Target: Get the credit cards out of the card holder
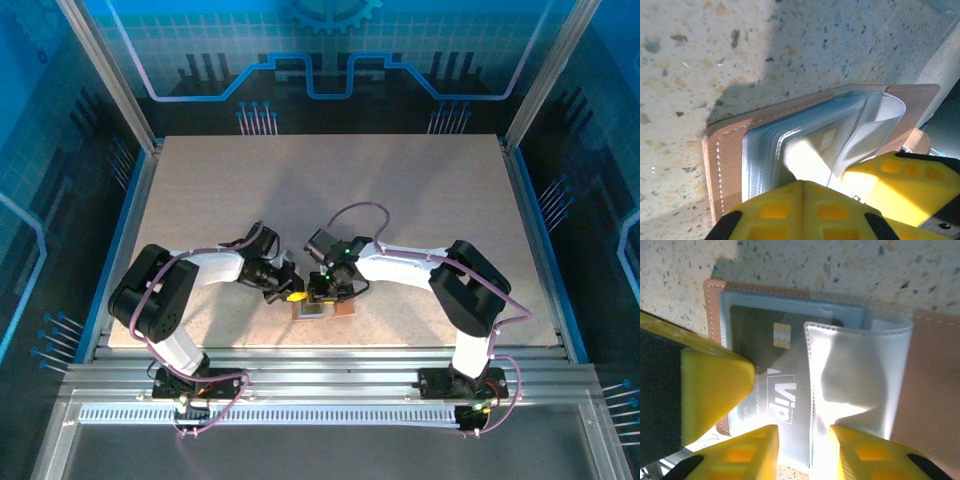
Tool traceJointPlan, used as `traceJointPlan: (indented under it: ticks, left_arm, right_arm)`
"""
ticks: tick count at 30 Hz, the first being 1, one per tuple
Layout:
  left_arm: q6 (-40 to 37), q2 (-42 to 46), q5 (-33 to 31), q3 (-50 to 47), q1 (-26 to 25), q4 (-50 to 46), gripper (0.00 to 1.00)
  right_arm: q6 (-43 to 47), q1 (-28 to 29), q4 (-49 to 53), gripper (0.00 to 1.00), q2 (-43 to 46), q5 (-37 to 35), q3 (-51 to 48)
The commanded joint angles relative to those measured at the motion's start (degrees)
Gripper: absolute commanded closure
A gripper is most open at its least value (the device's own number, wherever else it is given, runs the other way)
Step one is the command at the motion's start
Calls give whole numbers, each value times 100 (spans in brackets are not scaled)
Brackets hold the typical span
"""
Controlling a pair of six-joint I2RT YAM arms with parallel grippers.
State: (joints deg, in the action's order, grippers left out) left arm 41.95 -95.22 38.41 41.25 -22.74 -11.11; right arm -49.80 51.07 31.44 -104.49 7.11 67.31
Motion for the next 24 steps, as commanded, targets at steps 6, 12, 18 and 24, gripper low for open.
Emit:
traceJointPlan:
  ticks: [6,12,18,24]
  left_arm:
    - [-106,-111,-168,-74,-19,-181,96]
    - [-108,-120,-159,-61,-18,-172,96]
    - [-109,-128,-160,-48,-15,-181,96]
    - [-125,-120,-168,1,-13,-232,96]
  right_arm:
    - [181,191,1042,56,-23,-719,536]
    - [258,193,1389,53,25,-975,702]
    - [339,181,1638,54,16,-1206,782]
    - [427,97,1868,55,43,-1476,742]
